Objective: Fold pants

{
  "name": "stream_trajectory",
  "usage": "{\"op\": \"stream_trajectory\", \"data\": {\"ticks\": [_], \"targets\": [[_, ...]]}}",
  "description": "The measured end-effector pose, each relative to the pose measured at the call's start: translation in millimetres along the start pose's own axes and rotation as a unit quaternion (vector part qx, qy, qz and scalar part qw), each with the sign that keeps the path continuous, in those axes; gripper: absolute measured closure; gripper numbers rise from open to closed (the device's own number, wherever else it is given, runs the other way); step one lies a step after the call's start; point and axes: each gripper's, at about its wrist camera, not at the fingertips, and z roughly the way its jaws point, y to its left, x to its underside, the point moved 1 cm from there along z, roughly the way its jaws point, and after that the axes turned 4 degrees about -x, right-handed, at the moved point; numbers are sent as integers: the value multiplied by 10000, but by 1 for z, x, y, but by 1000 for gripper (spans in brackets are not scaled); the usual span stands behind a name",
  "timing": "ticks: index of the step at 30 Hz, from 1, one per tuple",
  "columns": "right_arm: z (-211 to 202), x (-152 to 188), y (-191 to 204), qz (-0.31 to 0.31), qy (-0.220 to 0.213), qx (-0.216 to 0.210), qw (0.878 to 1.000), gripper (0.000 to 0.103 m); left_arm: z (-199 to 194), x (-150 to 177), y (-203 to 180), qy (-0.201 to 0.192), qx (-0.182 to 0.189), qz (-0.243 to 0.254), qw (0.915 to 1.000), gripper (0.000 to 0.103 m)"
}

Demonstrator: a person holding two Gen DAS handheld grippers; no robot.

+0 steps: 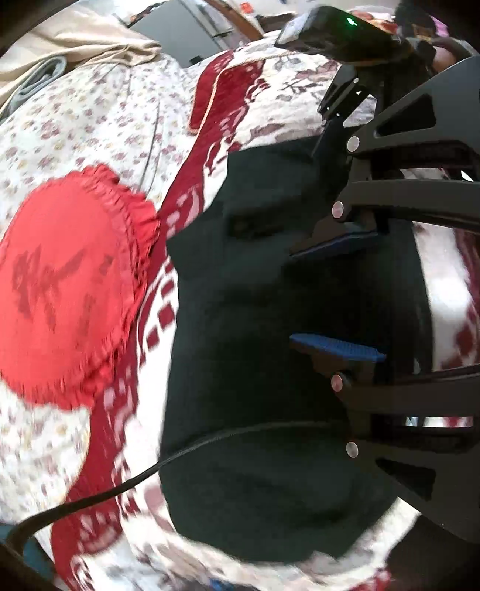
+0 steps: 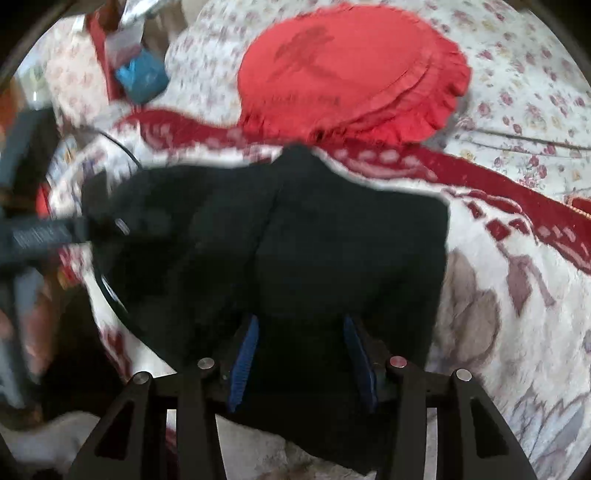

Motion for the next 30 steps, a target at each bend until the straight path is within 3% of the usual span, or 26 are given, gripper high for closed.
{"op": "stream_trajectory", "data": {"ticks": [8, 12, 16, 21, 25, 30], "targets": [[-13, -22, 11, 43, -272, -171, 9995, 56, -30, 16, 65, -206, -348, -644, 9971, 63], [11, -28, 25, -183, 61, -93, 9998, 56, -37, 19, 89, -251, -519, -941, 9939, 62], [-2, -40, 31, -265, 36, 48, 9996, 55, -40, 20, 92, -313, -535, -912, 9939, 63], [-11, -59, 51, -523, -167, -177, 9983, 52, -50, 17, 85, -543, -666, -798, 9931, 62], [4, -79, 74, -616, -219, -547, 9964, 52, -57, 14, 90, -660, -800, -784, 9915, 62], [36, -99, 105, -954, -129, -721, 9927, 54, -64, 15, 106, -733, -953, -912, 9886, 62]]}}
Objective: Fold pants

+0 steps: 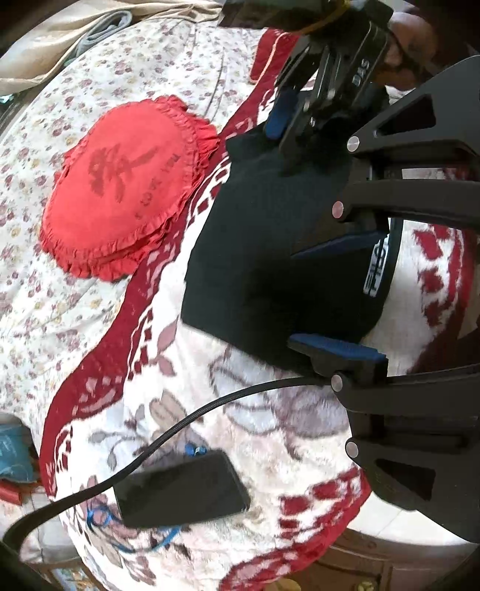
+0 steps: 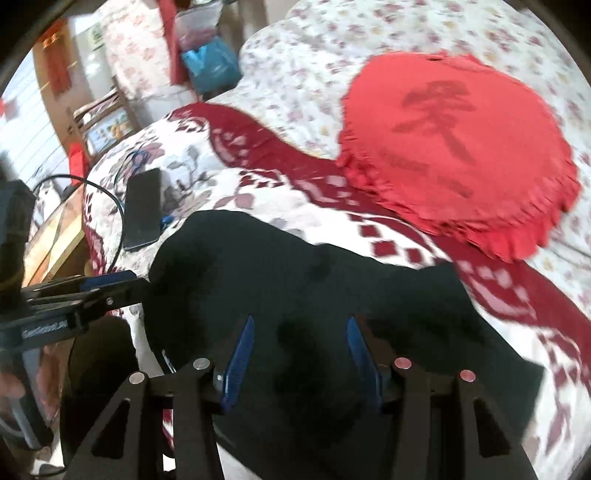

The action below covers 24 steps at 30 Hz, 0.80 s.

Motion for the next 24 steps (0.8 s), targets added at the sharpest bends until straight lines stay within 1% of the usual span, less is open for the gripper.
{"op": "stream_trajectory", "data": {"ticks": [4, 8, 11, 14, 16, 18, 21, 24], "targets": [[25, -13, 14, -136, 125, -206, 9996, 56, 0, 0, 11, -11, -156, -87, 9998, 62], [43, -23, 15, 19, 143, -341, 9993, 56, 2, 1, 21, 15, -198, -207, 9996, 62], [63, -26, 12, 123, 344, -349, 9987, 56, 2, 3, 25, 31, -196, -284, 9994, 62], [80, -25, 7, 230, 517, -388, 9976, 55, 1, 5, 30, 71, -115, -395, 9991, 57], [80, -26, 5, 219, 517, -433, 9975, 56, 0, 6, 36, 118, 38, -559, 9984, 54], [80, -28, 4, 183, 579, -461, 9971, 56, -2, 7, 42, 165, 150, -715, 9972, 47], [81, -28, 4, 172, 609, -457, 9969, 55, -4, 8, 44, 169, 179, -821, 9963, 46], [72, -30, 7, 117, 521, -377, 9979, 55, -8, 10, 41, 123, 88, -741, 9971, 46]]}}
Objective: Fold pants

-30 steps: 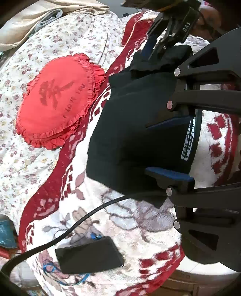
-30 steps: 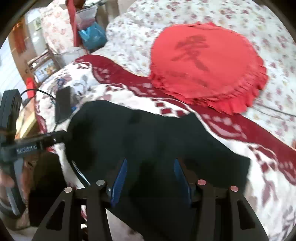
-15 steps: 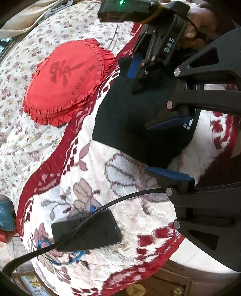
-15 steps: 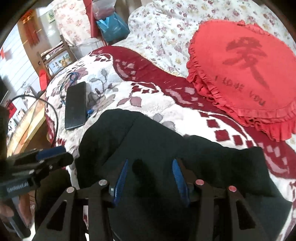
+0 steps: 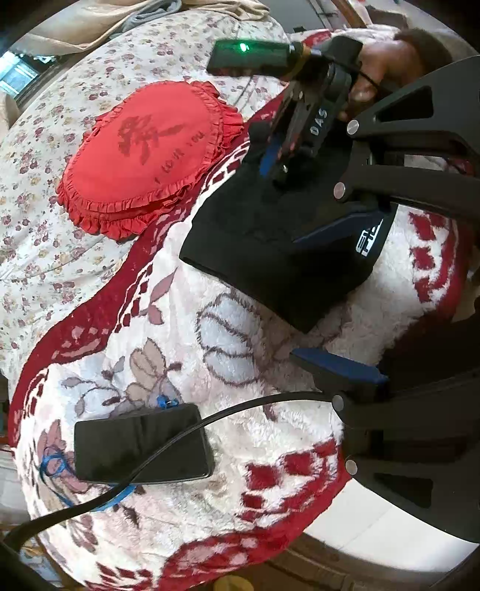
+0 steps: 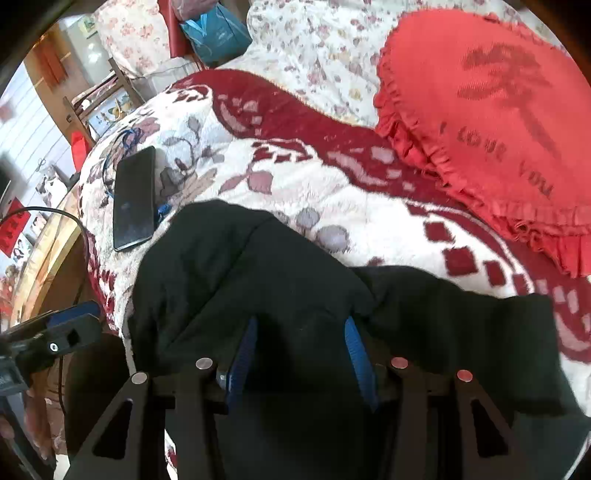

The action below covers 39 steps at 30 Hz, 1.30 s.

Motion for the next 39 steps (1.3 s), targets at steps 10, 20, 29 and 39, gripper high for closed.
{"op": "stream_trajectory", "data": {"ticks": [10, 20, 29, 39], "targets": [[-11, -15, 9, -111, -208, -208, 9995, 47, 3, 23, -3, 251, 151, 22, 9996, 46], [-20, 6, 73, -978, -305, -828, 9913, 53, -1, 29, 13, 300, 72, -2, 9995, 46], [17, 24, 105, -1481, 69, -430, 9880, 66, -12, 25, 51, 223, -136, -434, 9987, 46], [-6, 19, 104, -1352, 8, -1054, 9852, 100, -19, 21, 52, 112, -2, -600, 9981, 46]]}}
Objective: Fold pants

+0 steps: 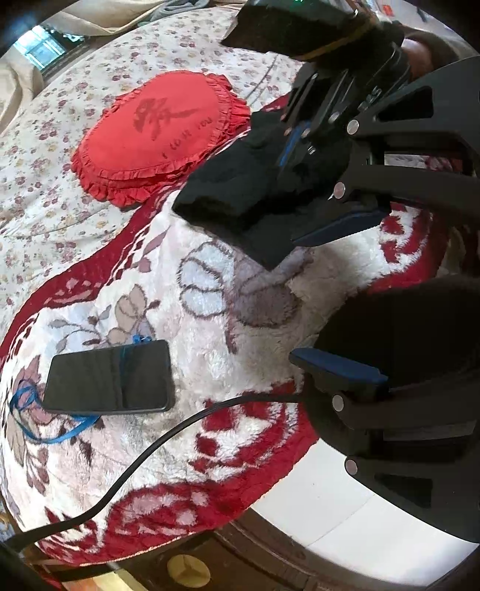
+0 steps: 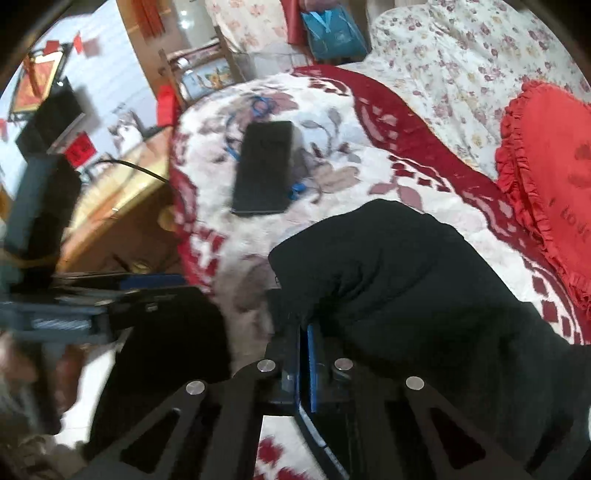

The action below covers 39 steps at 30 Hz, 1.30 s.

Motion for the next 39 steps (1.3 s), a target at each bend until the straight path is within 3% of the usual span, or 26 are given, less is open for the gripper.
{"op": "stream_trajectory", "data": {"ticks": [4, 8, 9, 12, 14, 16, 20, 24, 27, 28, 30, 32, 33, 34, 35, 36, 39], "targets": [[10, 7, 14, -17, 148, -244, 9996, 100, -4, 0, 1, -58, 46, -35, 10000, 46], [36, 16, 5, 210, 252, -171, 9993, 97, -6, 1, -3, -50, 85, -6, 10000, 46], [36, 16, 1, 319, 267, -292, 9987, 92, -6, 1, -6, -39, 105, 25, 9999, 46], [11, 8, -3, 371, 114, -740, 9965, 61, -2, 3, -15, 16, 198, 84, 9998, 40], [-17, -1, -7, 237, -190, -607, 9977, 60, 0, 4, -21, 39, 264, 122, 9996, 40], [-41, -13, -25, 301, -414, -107, 9986, 59, 4, 5, -28, 70, 314, 167, 9993, 40], [-44, -31, -64, 493, -506, 410, 9967, 58, 17, 10, -44, 199, 412, 211, 9987, 40], [-13, -45, -80, 623, -294, 386, 9969, 56, 36, 16, -52, 334, 336, -3, 9989, 40], [12, -54, -88, 744, -99, 138, 9971, 50, 52, 17, -54, 442, 250, -140, 9986, 40], [20, -54, -89, 775, -51, 117, 9969, 49, 53, 16, -56, 383, 192, -117, 9990, 37], [32, -54, -96, 912, -45, 14, 9958, 49, 54, 14, -62, 257, 375, -193, 9988, 18], [39, -54, -102, 1203, -202, -231, 9923, 57, 55, 12, -64, 144, 447, -281, 9985, 17], [38, -53, -104, 1314, -295, -273, 9905, 65, 56, 10, -63, 81, 528, -348, 9980, 22], [35, -52, -105, 1359, -364, -312, 9896, 72, 53, 8, -62, -11, 646, -417, 9970, 34], [28, -51, -106, 1416, -458, -392, 9881, 73, 51, 6, -61, -49, 643, -425, 9970, 57], [19, -50, -107, 1451, -578, -456, 9867, 76, 47, 4, -62, -97, 575, -334, 9977, 72], [-15, -49, -113, 1630, -974, -696, 9793, 79, 28, 1, -75, -349, 793, 70, 9962, 80]]}}
